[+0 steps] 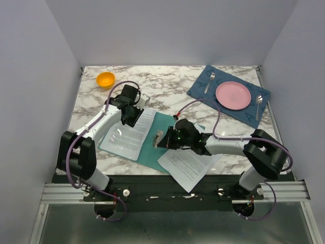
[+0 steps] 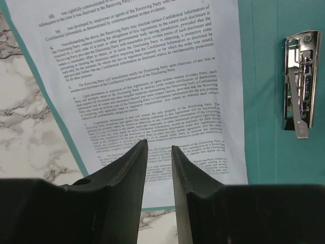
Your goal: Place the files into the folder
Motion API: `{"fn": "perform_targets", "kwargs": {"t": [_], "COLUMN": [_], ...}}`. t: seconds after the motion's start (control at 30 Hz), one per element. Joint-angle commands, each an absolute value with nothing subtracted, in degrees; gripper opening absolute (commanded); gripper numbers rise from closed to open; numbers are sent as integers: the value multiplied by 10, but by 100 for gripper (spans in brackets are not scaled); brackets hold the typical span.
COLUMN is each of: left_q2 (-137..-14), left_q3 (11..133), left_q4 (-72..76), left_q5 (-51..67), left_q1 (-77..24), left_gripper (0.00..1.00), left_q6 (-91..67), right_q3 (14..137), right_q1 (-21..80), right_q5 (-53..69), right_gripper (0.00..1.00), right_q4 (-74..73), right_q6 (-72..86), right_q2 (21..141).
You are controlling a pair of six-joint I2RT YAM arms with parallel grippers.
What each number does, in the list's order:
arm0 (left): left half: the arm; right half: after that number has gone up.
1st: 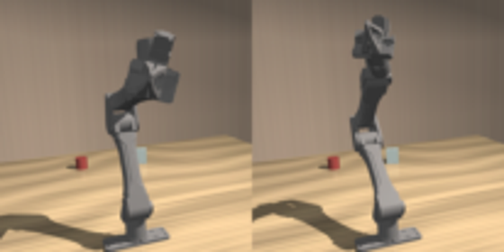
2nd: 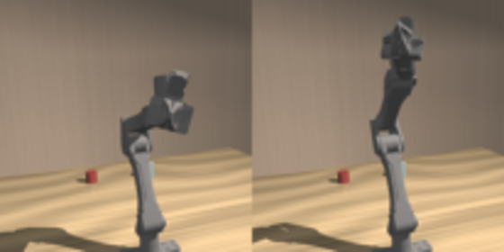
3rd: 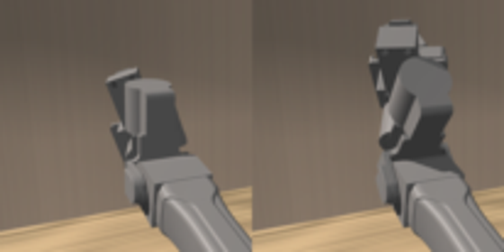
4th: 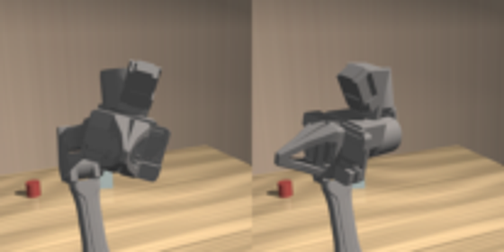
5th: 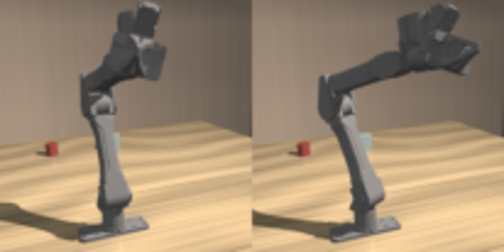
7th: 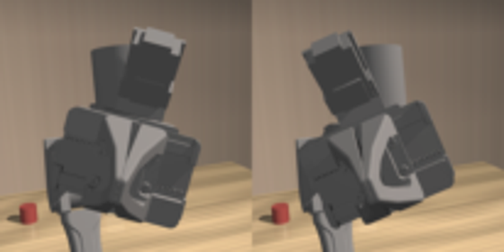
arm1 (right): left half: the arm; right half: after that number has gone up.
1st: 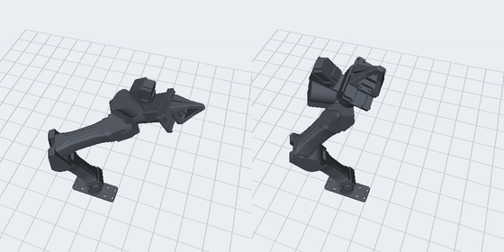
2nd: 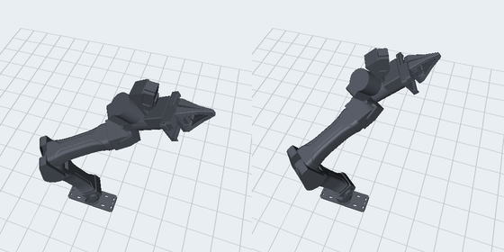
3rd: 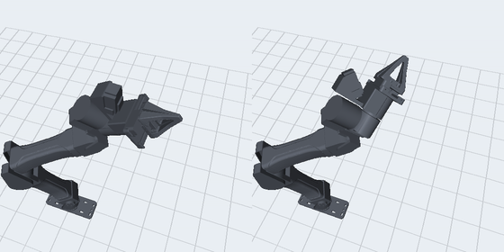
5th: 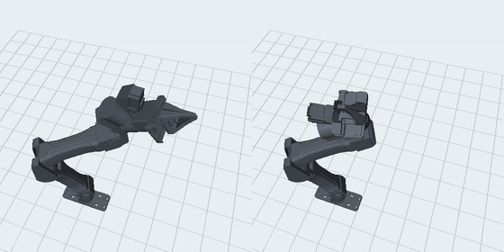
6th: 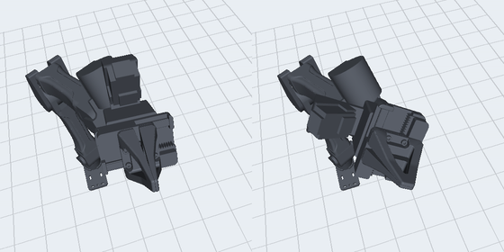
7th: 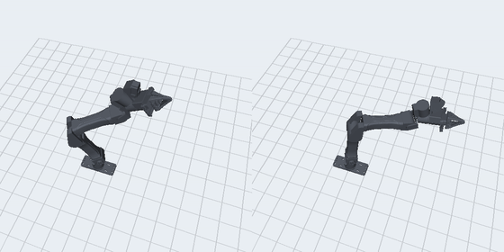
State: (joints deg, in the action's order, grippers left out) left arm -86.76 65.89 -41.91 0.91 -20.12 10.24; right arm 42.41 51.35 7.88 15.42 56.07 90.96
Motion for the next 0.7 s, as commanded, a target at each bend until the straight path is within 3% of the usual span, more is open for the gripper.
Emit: {"fn": "perform_targets", "kwargs": {"t": [0.0, 0.67], "left_q2": [-903, -907], "left_q3": [652, 548], "left_q4": [-396, -337], "left_q5": [-16, -103], "left_q1": [-201, -201], "left_gripper": [39, 38], "left_q6": [105, 149], "right_q3": [435, 528], "right_q1": [539, 537], "right_q5": [50, -36], "right_gripper": [10, 4], "right_q4": [182, 238], "right_q6": [561, 646], "right_q2": [954, 1056]}}
